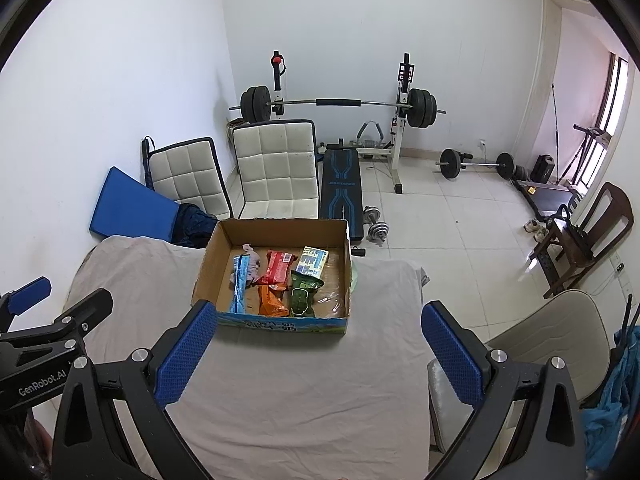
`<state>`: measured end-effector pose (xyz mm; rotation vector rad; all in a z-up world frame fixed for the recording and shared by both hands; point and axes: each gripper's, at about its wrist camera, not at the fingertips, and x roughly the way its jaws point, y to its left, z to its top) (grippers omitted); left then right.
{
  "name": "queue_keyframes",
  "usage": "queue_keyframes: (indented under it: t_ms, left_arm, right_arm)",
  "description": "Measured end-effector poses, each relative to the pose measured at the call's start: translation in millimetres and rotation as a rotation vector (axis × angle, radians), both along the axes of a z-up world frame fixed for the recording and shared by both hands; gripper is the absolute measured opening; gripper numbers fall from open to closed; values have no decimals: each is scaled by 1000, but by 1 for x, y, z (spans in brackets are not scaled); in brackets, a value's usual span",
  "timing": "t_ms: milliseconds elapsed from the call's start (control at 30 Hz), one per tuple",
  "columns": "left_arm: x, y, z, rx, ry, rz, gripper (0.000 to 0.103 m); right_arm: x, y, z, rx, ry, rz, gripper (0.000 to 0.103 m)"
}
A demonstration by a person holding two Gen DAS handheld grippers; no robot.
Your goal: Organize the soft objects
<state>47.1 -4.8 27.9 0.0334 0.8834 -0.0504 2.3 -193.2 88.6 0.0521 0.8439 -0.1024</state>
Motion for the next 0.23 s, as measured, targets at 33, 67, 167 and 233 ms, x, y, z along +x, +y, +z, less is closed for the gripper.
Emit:
queue_keyframes:
  t_ms: [33, 67, 167, 233]
  left_arm:
    - [0, 0, 0, 0, -1, 1, 103]
    - [0, 0, 0, -1, -1, 1, 103]
    - [0, -1, 0, -3, -2, 0, 103]
    - [0, 0, 1, -1, -4, -2, 103]
  right_arm:
    - [0, 0, 0, -3, 0, 0, 103]
    - [0, 1, 0, -2, 2, 0, 103]
    - [-2, 2, 1, -2, 1, 0, 103]
    - [-2, 2, 1, 0, -1, -2, 103]
